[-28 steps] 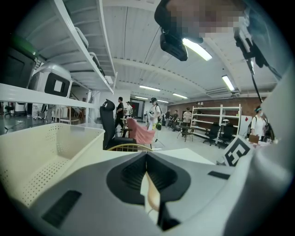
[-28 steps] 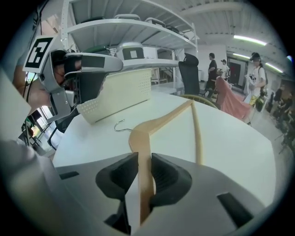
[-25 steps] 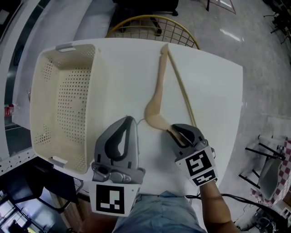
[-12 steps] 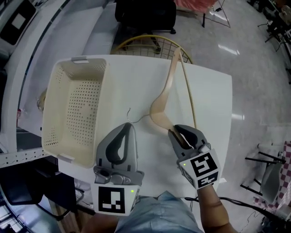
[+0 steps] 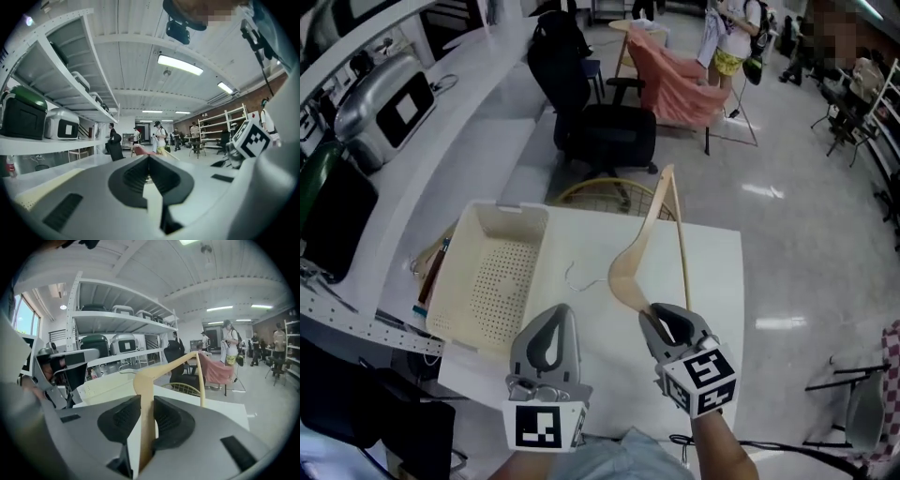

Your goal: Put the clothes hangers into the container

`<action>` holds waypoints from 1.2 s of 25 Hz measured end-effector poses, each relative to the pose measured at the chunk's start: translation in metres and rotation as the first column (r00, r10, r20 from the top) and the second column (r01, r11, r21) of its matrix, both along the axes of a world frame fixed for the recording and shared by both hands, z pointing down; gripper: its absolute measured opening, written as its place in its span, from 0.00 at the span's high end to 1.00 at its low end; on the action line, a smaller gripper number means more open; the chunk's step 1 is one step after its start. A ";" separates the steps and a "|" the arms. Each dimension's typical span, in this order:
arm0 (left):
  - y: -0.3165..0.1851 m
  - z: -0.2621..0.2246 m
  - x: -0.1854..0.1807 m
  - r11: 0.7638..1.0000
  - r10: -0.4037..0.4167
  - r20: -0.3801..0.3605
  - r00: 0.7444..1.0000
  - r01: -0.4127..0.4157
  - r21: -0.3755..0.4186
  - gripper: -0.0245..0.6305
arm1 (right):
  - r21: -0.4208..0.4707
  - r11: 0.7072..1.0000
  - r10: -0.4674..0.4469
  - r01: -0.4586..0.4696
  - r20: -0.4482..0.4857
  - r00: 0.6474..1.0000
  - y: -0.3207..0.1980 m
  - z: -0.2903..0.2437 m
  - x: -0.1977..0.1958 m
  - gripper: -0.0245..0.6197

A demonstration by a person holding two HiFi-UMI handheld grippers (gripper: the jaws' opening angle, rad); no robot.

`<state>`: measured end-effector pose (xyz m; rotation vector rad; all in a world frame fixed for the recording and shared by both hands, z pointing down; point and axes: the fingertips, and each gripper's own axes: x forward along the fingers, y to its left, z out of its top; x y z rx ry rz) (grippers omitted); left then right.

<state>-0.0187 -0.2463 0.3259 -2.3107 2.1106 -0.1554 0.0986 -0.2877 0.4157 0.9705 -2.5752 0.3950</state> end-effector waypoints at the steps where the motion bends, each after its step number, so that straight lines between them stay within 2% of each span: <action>1: 0.006 -0.005 0.001 1.000 -0.006 0.002 1.000 0.006 0.010 0.95 | 0.006 1.000 0.000 -0.001 0.009 1.000 0.005 -0.008 0.001 0.82; 7: 0.036 -0.038 0.002 0.993 -0.059 0.035 0.998 0.055 0.101 0.95 | 0.070 0.997 -0.022 0.018 0.053 0.998 0.027 -0.048 0.003 0.82; 13: 0.079 -0.053 0.003 0.987 -0.095 0.063 0.993 0.086 0.137 0.95 | 0.093 0.995 -0.052 0.045 0.078 0.996 0.064 -0.064 0.002 0.82; 21: 0.121 -0.050 -0.012 0.985 -0.157 0.062 0.986 0.153 0.078 0.94 | 0.063 0.991 -0.124 0.119 0.087 0.988 0.100 -0.052 -0.024 0.82; 25: 0.134 -0.054 -0.024 0.981 -0.179 0.110 0.978 0.169 0.097 0.95 | 0.059 0.986 -0.158 0.153 0.098 0.983 0.111 -0.053 -0.041 0.82; 30: 0.139 -0.054 -0.050 0.977 -0.200 0.075 0.977 0.194 0.084 0.95 | 0.064 0.984 -0.170 0.164 0.099 0.980 0.112 -0.058 -0.070 0.82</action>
